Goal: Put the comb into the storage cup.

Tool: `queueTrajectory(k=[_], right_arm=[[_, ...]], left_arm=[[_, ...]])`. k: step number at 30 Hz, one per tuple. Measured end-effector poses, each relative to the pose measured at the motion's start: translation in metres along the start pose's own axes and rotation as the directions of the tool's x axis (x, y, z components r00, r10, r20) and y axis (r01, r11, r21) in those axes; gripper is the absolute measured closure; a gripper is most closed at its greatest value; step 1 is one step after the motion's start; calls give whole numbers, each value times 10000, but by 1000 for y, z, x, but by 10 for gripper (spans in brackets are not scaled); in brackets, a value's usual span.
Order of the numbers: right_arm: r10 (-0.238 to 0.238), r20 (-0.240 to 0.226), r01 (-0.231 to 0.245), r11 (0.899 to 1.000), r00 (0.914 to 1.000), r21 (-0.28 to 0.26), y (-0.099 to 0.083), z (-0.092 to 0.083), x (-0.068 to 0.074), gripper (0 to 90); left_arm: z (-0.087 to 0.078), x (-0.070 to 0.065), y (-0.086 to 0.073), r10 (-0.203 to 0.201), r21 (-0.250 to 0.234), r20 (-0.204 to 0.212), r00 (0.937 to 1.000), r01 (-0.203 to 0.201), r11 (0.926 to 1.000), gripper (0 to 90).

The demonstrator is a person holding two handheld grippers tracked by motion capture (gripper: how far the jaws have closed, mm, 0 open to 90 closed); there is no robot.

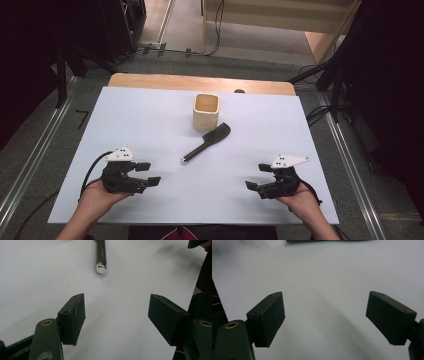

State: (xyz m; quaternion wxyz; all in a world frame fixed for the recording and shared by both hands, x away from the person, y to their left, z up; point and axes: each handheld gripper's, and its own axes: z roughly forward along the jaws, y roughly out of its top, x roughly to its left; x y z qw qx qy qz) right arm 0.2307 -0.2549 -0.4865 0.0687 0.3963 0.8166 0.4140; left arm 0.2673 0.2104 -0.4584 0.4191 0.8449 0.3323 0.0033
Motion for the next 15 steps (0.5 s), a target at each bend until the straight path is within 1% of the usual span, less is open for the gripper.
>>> queueTrajectory(k=[4, 7, 10, 12, 13, 14, 15], right_arm=[[6, -11, -6, 10000, 10000, -7, 0, 0, 0, 138], [-20, -24, 20, 10000, 10000, 10, 0, 0, 0, 138], [-10, -23, 10, 10000, 10000, 13, 0, 0, 0, 138], [-9, -25, 9, 10000, 10000, 15, 0, 0, 0, 138], [-8, -26, 8, 10000, 10000, 12, 0, 0, 0, 138], [-2, -30, 2, 10000, 10000, 9, 0, 0, 0, 138], [-5, -25, 5, 10000, 10000, 2, 0, 0, 0, 138]], left_arm=[[1, 1, -1, 41, 81, 4, 10000, -41, 10000, 310], [2, 2, -1, 58, 112, 106, 9999, -59, 9999, 310], [3, 3, -1, 16, 161, 103, 9999, -17, 9999, 310], [3, 3, -1, -21, 85, 123, 9999, 20, 10000, 310], [3, 3, 0, -127, 113, 156, 9998, 125, 9999, 307], [3, 4, 2, -334, 177, 306, 9990, 328, 9993, 299], [4, 4, 3, -442, 150, 408, 9982, 437, 9989, 300]])
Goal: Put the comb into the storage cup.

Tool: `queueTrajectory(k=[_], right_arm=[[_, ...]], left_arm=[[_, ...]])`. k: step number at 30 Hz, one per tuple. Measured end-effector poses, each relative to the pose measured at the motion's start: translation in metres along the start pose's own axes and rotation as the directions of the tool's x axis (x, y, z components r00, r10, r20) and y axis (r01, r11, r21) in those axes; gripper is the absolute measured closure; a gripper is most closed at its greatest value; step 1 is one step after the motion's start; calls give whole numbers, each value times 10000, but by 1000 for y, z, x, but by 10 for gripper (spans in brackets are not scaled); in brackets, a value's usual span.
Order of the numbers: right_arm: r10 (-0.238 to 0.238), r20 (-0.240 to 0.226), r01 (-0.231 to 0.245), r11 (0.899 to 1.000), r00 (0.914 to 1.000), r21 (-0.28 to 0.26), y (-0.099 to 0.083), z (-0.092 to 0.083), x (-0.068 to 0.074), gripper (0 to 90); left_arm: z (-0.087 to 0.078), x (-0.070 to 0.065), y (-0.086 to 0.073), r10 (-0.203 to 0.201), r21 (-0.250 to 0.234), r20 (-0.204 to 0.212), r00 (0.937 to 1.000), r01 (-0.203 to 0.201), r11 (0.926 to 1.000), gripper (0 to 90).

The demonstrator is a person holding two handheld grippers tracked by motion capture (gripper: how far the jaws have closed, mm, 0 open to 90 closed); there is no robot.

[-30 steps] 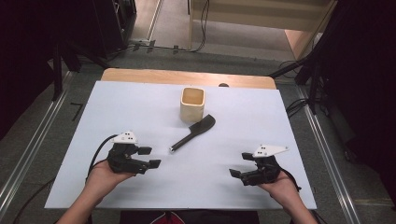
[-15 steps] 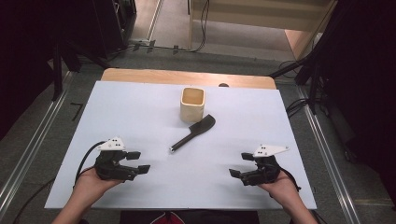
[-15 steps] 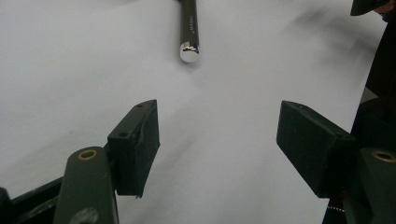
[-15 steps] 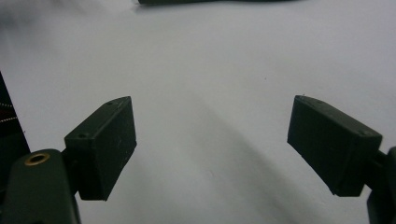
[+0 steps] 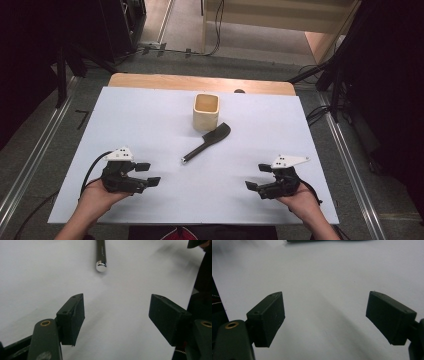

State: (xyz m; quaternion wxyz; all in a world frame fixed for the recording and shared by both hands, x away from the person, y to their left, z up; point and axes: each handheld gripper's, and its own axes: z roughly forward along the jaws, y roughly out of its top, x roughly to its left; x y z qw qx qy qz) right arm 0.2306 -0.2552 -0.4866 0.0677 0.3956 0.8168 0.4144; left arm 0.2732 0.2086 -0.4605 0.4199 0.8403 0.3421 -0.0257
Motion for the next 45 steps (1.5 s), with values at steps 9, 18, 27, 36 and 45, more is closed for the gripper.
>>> queueTrajectory(k=[9, 18, 27, 36, 45], right_arm=[[53, 54, -53, 10000, 10000, -25, 0, 0, -2, 138], [76, 62, -76, 10000, 10000, -12, 0, 1, -2, 138], [103, 106, -102, 9999, 9999, -63, -1, -1, -3, 138], [73, 94, -72, 10000, 9999, -69, -1, -1, -3, 138], [75, 99, -74, 9999, 9999, -93, 0, -2, -3, 138]], left_arm=[[8, -1, 13, 200, -17, 18, 9998, -200, 9998, 272], [13, -1, 35, 202, -210, 123, 9997, -200, 9996, 220], [27, 0, 58, 377, -124, 90, 9993, -375, 9992, 232], [42, -1, 76, 402, 2, 69, 9992, -402, 9992, 247], [55, 1, 88, 561, 18, -64, 9984, -561, 9984, 252]])
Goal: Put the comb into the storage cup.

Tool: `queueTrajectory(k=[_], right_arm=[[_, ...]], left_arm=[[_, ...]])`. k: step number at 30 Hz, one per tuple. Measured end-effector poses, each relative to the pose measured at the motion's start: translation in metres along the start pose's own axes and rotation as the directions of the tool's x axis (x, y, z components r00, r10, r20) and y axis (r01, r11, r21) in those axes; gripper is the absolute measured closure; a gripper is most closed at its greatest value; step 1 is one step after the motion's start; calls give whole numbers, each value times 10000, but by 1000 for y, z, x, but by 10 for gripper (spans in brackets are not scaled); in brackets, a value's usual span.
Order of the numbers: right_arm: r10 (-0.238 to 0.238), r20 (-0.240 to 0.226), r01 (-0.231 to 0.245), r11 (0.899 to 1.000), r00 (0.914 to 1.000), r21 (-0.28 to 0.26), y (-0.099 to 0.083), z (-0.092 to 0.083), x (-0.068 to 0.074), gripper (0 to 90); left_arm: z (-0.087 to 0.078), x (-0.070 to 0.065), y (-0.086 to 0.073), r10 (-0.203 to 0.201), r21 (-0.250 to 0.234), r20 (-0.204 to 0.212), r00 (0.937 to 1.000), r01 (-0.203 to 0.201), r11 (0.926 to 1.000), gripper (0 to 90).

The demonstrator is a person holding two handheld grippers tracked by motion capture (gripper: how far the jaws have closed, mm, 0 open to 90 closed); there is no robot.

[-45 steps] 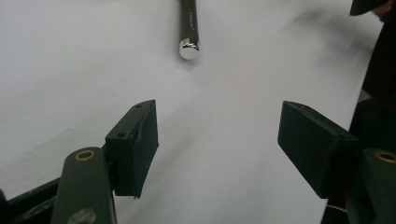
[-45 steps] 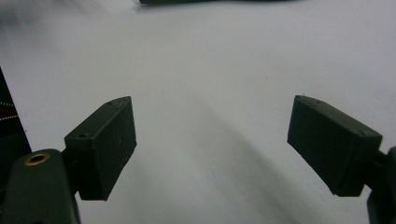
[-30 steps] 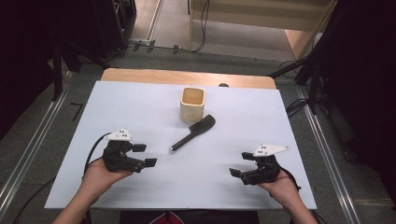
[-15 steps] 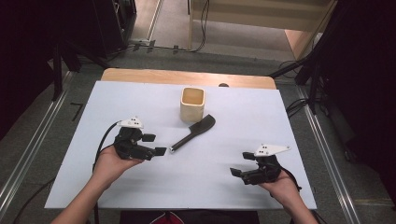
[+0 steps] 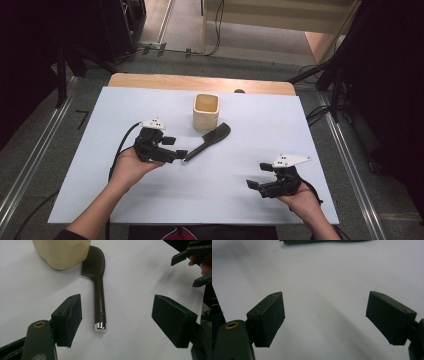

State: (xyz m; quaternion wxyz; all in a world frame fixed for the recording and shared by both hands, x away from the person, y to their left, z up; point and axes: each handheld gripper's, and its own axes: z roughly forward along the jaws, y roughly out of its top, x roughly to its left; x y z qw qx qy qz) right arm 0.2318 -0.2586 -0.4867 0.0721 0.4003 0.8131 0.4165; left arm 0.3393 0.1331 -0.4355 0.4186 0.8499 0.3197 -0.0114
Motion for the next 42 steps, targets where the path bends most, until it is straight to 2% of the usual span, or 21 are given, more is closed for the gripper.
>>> queueTrajectory(k=[13, 18, 20, 25, 32, 38, 42], right_arm=[[14, -30, -14, 10000, 10000, -24, 0, 0, 1, 138], [28, -38, -29, 10000, 10000, -26, 0, -1, 1, 138], [14, -33, -14, 10000, 10000, -45, 0, -1, 0, 138], [12, -28, -12, 10000, 10000, -52, 0, 0, 1, 138], [-10, -21, 10, 10000, 10000, -67, 0, -1, 0, 138], [-20, -12, 20, 10000, 10000, -58, 0, -1, 1, 138], [-27, -9, 27, 10000, 10000, -56, 0, -1, 1, 138]], left_arm=[[17, 4, 11, -26, 40, -103, 9999, 26, 10000, 262], [23, 6, 12, -278, 0, 87, 9996, 278, 9996, 268], [24, 6, 13, -241, -10, 95, 9997, 241, 9997, 267], [30, 4, 16, -24, 7, -207, 9998, 24, 10000, 267], [35, 4, 15, 19, -102, -388, 9992, -23, 9999, 276], [38, 5, 9, 15, -119, -625, 9980, -22, 9999, 283], [40, 5, 5, 149, -140, -846, 9963, -161, 9998, 295]])
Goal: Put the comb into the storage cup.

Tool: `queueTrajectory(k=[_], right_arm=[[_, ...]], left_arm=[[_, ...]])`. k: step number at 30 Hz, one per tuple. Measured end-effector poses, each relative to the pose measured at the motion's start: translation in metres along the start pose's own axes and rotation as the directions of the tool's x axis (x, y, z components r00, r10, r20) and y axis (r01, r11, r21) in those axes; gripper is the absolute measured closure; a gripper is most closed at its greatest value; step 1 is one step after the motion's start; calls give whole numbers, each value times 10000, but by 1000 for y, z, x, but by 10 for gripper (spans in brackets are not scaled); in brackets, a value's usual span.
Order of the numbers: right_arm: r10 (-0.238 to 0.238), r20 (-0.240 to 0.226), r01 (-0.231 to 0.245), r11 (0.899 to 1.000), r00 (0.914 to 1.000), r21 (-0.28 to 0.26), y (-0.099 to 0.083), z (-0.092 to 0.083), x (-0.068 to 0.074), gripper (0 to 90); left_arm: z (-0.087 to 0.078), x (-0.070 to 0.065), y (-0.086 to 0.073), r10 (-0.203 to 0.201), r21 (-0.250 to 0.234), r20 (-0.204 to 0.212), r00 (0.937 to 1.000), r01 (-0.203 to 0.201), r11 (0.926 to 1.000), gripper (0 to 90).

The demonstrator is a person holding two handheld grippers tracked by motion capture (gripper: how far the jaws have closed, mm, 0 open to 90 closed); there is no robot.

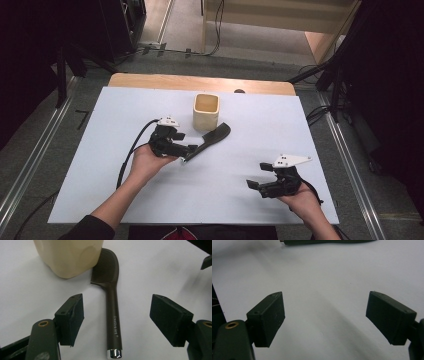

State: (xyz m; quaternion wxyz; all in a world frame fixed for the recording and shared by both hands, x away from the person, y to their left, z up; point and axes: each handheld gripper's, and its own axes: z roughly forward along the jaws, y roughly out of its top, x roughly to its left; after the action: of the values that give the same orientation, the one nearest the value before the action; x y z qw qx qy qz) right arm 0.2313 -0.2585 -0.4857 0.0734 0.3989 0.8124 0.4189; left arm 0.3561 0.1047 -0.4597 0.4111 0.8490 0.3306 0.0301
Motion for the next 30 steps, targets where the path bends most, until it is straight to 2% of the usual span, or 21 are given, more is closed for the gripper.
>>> queueTrajectory(k=[4, 10, 17, 19, 26, 30], right_arm=[[-13, 7, 13, 10000, 10000, 4, 0, 0, 0, 138], [-21, 13, 21, 10000, 10000, 40, 0, 0, 0, 138], [0, 31, -1, 10000, 10000, 48, 0, 1, 0, 138], [14, 47, -14, 10000, 10000, 60, 0, 1, 0, 138], [4, 54, -4, 10000, 10000, 63, 0, 1, 0, 138], [18, 41, -18, 10000, 10000, 61, 0, 1, 0, 138]], left_arm=[[2, 0, -4, -84, -53, -160, 9998, 83, 10000, 301], [7, -1, -9, -66, 187, -281, 9996, 71, 9998, 302], [12, -2, -18, -234, 200, -205, 9995, 238, 9995, 318], [13, -1, -20, -251, 184, -294, 9993, 256, 9995, 317], [18, -1, -27, -610, 129, -126, 9981, 612, 9980, 339], [20, -3, -32, -343, 59, -474, 9983, 346, 9994, 374]])
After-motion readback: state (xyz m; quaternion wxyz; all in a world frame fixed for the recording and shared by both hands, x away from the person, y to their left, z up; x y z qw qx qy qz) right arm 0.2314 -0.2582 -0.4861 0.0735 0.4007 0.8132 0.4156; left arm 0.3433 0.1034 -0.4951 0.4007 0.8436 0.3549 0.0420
